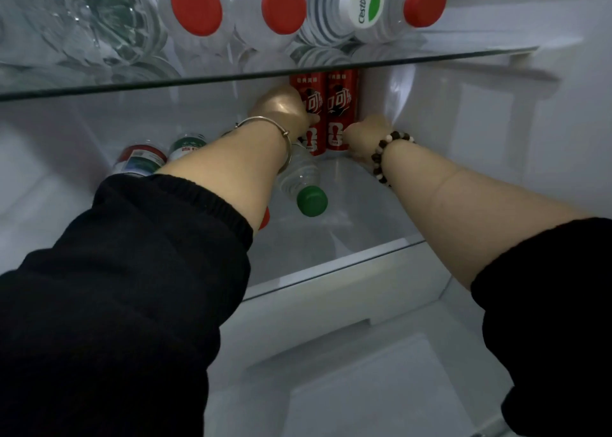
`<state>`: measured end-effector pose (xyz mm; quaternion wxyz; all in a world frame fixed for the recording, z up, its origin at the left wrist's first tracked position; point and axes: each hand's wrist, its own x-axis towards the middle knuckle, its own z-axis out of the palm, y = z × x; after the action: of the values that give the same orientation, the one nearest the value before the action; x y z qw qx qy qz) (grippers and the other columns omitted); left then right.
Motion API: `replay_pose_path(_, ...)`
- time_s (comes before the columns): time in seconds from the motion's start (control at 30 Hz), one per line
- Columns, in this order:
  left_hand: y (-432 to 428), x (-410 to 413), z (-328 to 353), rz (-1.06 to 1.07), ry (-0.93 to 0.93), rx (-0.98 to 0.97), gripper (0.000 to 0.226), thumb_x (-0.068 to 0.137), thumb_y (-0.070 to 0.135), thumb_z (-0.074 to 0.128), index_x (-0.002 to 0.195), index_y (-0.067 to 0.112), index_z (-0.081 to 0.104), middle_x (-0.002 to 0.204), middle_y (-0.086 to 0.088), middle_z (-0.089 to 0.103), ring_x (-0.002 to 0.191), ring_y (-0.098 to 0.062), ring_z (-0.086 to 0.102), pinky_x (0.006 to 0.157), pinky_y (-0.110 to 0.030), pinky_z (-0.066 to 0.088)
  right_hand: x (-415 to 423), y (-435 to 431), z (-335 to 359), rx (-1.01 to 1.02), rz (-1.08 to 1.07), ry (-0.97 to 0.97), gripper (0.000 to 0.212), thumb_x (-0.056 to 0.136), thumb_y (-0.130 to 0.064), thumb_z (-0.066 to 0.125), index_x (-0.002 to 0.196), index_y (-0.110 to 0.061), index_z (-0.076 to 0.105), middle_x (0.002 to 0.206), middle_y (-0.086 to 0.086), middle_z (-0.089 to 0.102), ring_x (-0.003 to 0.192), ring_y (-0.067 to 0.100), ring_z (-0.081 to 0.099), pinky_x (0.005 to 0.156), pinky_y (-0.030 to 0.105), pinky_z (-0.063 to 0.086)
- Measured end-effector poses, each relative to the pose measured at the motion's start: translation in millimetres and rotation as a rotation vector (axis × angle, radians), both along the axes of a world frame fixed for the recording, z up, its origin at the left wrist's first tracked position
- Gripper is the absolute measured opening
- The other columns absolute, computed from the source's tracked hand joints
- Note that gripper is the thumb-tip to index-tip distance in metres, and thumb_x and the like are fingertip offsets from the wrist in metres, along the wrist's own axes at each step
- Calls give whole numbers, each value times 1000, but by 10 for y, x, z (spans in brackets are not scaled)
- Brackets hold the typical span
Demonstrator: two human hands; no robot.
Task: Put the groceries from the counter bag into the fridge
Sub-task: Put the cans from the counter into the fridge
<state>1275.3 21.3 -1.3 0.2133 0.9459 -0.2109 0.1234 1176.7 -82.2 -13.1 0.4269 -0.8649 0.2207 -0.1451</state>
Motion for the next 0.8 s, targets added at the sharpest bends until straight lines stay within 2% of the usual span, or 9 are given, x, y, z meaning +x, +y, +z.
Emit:
replay_pose_path(0.07,13,-52,-6,21,8,9,44,89,43,58,121,13,55,117,-5,61,104,-25,59,84,-34,48,-55,-21,2,-112,-35,18,22,95,-13,45,77,-3,52,88,11,53,72,17,50,56,21,38)
replay_pose_path(0.1,27,-88,-5,28,9,17,42,90,45,55,119,14,56,115,-5,62,101,-24,60,83,-34,49,-99,-21,-6,-127,-53,-13,21,95,-12,44,80,-1,54,92,13,56,73,18,52,59,22,41)
replay_pose_path(0.17,57,-181,-10,49,4,47,43,89,50,50,116,18,58,113,-4,63,100,-25,59,85,-36,49,-204,-13,-11,-109,-57,-74,21,94,-11,47,107,2,57,109,16,60,94,25,58,75,27,45)
replay_pose_path(0.27,63,-335,-10,87,0,140,52,90,55,43,123,15,52,122,-9,57,112,-31,51,96,-44,44,-376,21,1,-139,-68,-92,36,94,-14,48,128,-2,47,127,14,54,115,27,53,88,28,43)
replay_pose_path(0.4,43,-624,-7,84,-51,204,54,95,49,40,132,10,43,139,-16,43,127,-35,37,105,-47,34,-628,79,18,-133,-115,-150,37,94,-22,50,126,-4,48,125,14,57,114,29,54,88,31,44)
replay_pose_path(0.47,57,-770,-20,50,-47,189,53,95,47,40,133,10,42,142,-16,39,128,-34,35,104,-47,33,-756,103,-6,-156,-123,-152,37,93,-22,49,125,-4,48,123,15,58,113,31,54,88,34,45)
replay_pose_path(0.53,87,-933,-69,22,-73,176,52,96,46,41,133,10,43,139,-15,41,127,-34,35,100,-46,36,-889,123,-41,-190,-123,-150,37,91,-20,48,124,-4,48,123,16,57,114,33,53,91,38,46)
replay_pose_path(0.6,113,-1120,-151,-32,-191,158,50,95,42,44,131,7,47,137,-16,45,124,-35,39,99,-45,37,-1036,149,-86,-221,-125,-158,38,91,-19,47,126,-5,47,125,17,56,116,34,51,93,40,45)
replay_pose_path(0.8,279,-1722,-363,-199,-387,16,44,95,30,50,131,5,51,142,-17,44,134,-34,34,111,-44,27,-1552,202,-253,-302,-136,-305,43,93,-18,47,133,-5,42,134,11,49,124,25,42,101,33,38)
